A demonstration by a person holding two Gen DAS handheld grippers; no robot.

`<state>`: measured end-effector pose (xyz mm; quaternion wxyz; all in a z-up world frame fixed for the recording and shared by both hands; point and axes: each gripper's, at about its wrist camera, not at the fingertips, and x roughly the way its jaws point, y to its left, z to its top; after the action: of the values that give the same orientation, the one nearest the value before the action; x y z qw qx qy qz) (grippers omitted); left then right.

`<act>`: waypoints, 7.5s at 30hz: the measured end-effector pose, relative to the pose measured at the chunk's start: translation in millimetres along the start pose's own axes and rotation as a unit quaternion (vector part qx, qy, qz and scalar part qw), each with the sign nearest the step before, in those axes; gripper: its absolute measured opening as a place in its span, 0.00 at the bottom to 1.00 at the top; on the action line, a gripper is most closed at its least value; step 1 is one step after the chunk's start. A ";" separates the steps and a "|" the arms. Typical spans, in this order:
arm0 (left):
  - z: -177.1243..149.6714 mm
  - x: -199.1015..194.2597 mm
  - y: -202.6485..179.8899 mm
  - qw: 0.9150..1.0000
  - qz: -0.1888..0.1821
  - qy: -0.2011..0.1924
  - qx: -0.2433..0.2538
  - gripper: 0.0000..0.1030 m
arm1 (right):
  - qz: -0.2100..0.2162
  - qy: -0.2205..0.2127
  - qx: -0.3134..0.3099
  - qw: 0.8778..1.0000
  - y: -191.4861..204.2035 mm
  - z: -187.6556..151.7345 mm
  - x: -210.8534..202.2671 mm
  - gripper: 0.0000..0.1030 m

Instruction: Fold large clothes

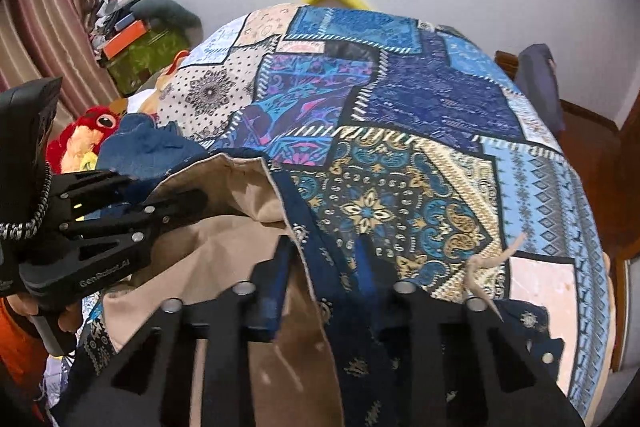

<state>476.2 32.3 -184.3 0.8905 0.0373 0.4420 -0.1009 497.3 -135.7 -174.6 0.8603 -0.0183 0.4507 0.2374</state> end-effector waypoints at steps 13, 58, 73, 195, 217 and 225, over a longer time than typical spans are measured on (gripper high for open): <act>-51.0 -131.4 -42.3 0.995 -0.026 -0.066 0.066 0.07 | 0.037 -0.044 -0.023 0.998 37.0 -49.1 -109.2 0.09; -207.9 -149.5 48.5 0.996 0.051 0.039 -0.068 0.63 | -0.050 0.058 0.005 0.997 15.5 -213.5 -198.1 0.09; -155.5 -60.5 128.4 0.981 0.058 0.084 -0.165 0.63 | -0.144 0.088 0.029 0.985 -58.5 -115.2 -69.2 0.09; -203.8 -174.4 108.6 0.986 0.063 0.044 -0.145 0.57 | -0.055 0.004 0.010 0.998 41.1 -162.4 -179.8 0.85; -319.1 -128.7 68.2 0.969 -0.024 0.128 -0.211 0.09 | 0.042 0.064 0.040 0.996 51.2 -230.8 -149.0 0.19; -249.0 -191.6 59.7 0.981 -0.040 0.013 -0.190 0.08 | 0.044 0.008 0.018 0.999 56.9 -203.2 -169.3 0.11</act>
<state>181.9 157.5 -184.4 0.8708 -0.1486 0.4659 -0.0501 235.9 -201.5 -152.0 0.8457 0.0157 0.4618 0.2669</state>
